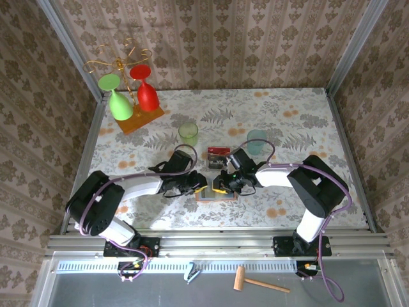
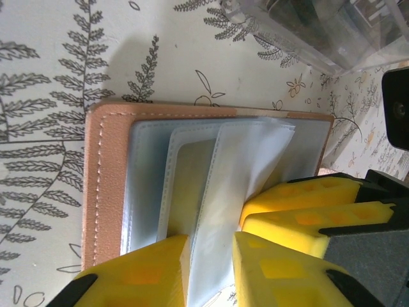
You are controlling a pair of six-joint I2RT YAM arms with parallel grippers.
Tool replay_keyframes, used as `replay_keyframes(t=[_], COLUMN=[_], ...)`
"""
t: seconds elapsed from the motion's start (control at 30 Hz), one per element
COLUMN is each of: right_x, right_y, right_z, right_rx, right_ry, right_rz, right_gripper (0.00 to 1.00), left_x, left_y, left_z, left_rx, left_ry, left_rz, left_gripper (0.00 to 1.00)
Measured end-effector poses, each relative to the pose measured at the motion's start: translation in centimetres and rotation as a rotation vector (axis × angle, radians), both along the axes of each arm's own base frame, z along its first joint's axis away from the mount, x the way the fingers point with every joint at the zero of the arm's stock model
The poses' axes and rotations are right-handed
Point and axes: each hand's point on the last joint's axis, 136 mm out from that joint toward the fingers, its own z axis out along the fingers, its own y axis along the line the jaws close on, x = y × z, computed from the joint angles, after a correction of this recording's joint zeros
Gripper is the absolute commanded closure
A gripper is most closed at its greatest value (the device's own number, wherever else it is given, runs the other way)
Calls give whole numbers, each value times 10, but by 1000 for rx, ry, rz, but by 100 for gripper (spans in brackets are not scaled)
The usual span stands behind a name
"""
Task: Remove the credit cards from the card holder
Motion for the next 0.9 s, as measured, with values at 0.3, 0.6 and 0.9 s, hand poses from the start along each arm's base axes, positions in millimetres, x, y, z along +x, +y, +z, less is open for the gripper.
replay_keyframes(t=[0.3, 0.6, 0.9], right_x=[2, 3, 3], right_y=[-1, -2, -2], right_z=[2, 2, 3], right_rx=[57, 80, 82], right_ry=[17, 16, 21], right_rz=[-24, -30, -36], right_gripper=[80, 80, 79], left_x=[1, 3, 5], left_y=[-2, -7, -20], left_z=[-5, -5, 1], left_rx=[3, -13, -68], left_ry=[7, 11, -1], left_rz=[-3, -6, -18], left_gripper=[71, 79, 80])
